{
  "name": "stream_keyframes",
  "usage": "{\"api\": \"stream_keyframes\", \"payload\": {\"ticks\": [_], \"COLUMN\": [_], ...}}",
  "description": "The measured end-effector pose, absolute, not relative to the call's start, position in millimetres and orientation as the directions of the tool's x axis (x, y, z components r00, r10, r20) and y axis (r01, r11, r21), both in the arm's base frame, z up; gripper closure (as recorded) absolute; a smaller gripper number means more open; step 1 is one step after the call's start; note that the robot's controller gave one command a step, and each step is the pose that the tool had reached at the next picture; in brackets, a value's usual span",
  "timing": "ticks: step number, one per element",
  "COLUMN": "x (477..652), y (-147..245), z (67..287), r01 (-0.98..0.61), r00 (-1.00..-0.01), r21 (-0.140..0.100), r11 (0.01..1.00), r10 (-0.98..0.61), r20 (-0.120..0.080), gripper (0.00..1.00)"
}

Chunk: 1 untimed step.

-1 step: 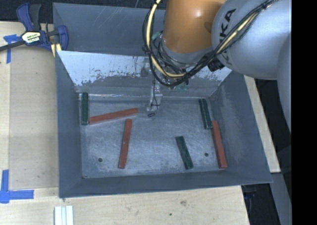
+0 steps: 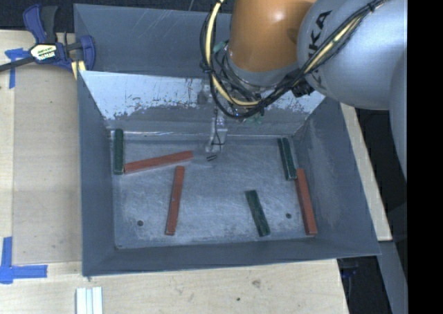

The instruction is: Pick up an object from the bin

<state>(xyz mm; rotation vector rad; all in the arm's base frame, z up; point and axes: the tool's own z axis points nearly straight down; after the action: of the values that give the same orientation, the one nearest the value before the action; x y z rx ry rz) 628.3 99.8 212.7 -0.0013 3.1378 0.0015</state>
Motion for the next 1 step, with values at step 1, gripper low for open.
{"api": "stream_keyframes", "payload": {"ticks": [1], "x": [620.3], "y": [112.9], "z": [177.4], "r01": [-0.073], "r00": [-0.997], "r21": [0.0], "r11": [0.997], "r10": [-0.073], "r20": [-0.009], "gripper": [0.0]}}
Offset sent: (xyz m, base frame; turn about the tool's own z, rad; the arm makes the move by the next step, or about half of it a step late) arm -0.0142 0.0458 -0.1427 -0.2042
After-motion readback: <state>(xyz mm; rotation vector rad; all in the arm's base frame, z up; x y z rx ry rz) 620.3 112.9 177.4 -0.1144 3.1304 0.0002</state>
